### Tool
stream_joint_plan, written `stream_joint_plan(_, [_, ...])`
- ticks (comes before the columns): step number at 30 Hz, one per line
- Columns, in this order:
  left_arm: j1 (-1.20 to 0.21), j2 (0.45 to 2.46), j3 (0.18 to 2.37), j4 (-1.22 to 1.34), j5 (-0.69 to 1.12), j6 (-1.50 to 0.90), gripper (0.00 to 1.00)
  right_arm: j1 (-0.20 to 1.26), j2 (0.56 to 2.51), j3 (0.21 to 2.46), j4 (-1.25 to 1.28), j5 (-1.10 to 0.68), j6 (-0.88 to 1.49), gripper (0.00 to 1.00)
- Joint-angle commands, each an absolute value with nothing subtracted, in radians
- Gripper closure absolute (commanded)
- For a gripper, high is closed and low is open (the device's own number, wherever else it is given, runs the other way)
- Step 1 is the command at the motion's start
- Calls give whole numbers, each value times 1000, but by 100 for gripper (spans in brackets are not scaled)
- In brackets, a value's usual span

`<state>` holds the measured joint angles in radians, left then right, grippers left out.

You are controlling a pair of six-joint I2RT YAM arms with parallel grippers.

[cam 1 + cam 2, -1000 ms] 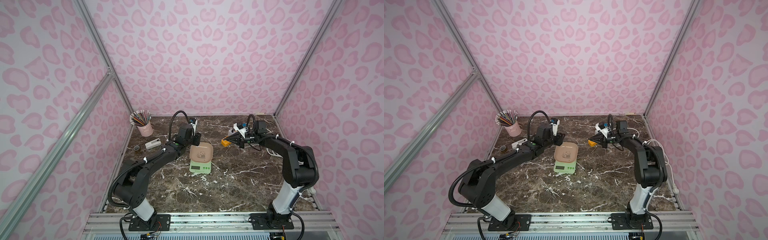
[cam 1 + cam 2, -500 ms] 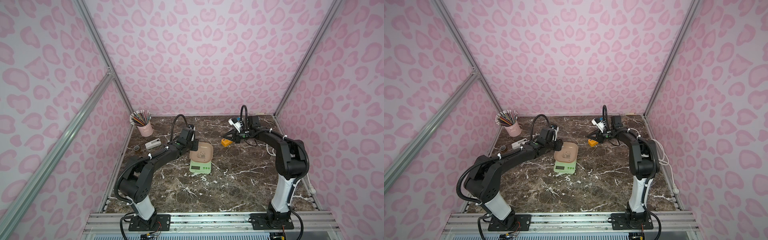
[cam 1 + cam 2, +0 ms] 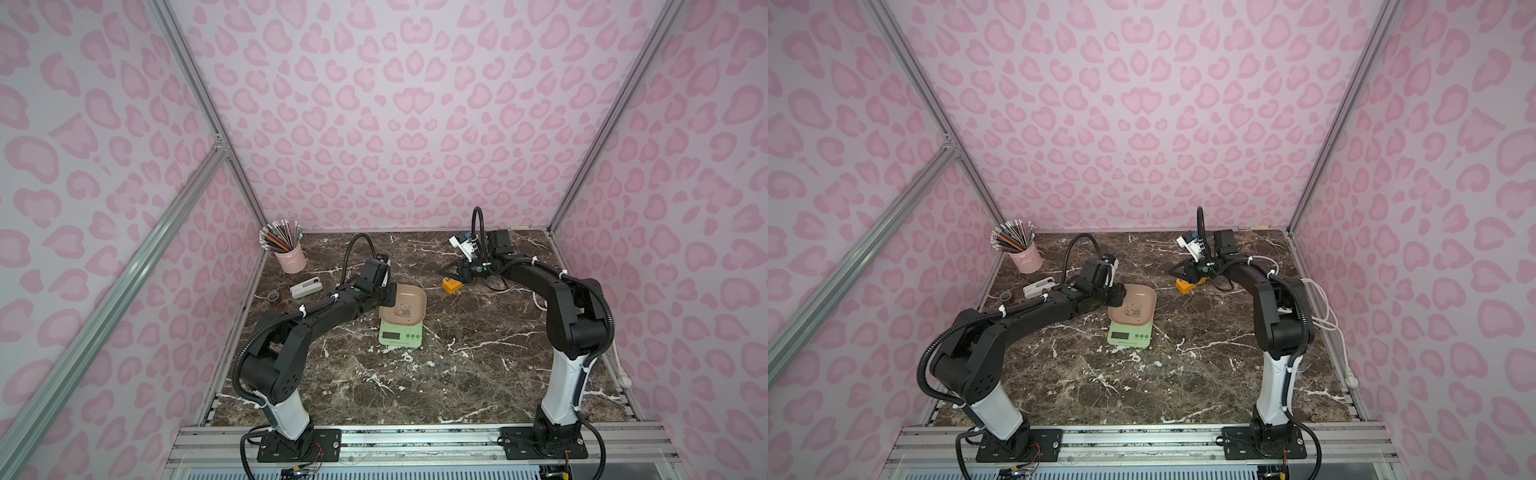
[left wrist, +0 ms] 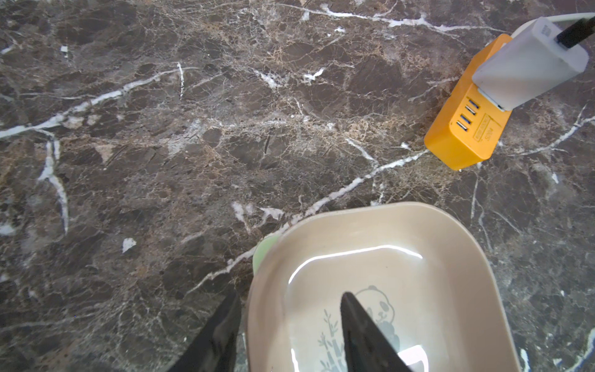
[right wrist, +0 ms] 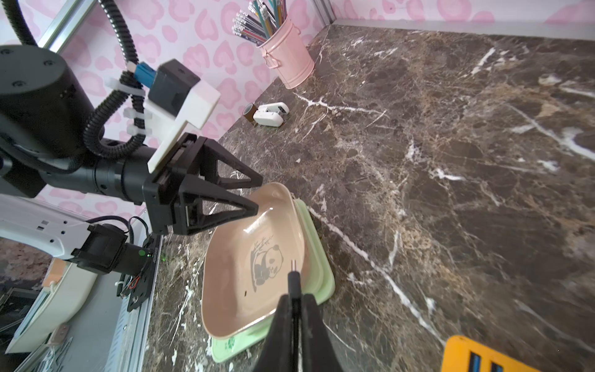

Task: Charge the electronic scale
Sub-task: Pick up the electronic scale at the center of the board.

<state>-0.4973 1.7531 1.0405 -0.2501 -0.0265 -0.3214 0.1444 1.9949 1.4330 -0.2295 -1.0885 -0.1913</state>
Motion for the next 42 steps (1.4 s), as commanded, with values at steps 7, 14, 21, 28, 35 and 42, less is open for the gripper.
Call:
stream_joint_plan(7, [-494, 1746, 1017, -238, -80, -334, 49, 147, 1982, 1431, -161, -1019, -74, 100])
stream_joint_plan(14, [-495, 1753, 986, -206, -54, -353, 57, 149, 1983, 1435, -155, -1017, -77, 100])
stream_joint_plan(21, [-496, 1767, 974, -169, -47, -359, 73, 149, 1996, 1437, -169, -1020, -77, 100])
stream_joint_plan(28, [-494, 1766, 991, -131, -48, -362, 95, 147, 1991, 1417, -140, -1025, -47, 100])
stream_joint_plan(35, [-485, 1774, 1051, -102, -34, -360, 95, 142, 1982, 1394, -97, -1054, -22, 100])
stream_joint_plan(42, [-426, 1782, 1121, -86, 32, -360, 95, 123, 1946, 1312, 23, -1095, 74, 100])
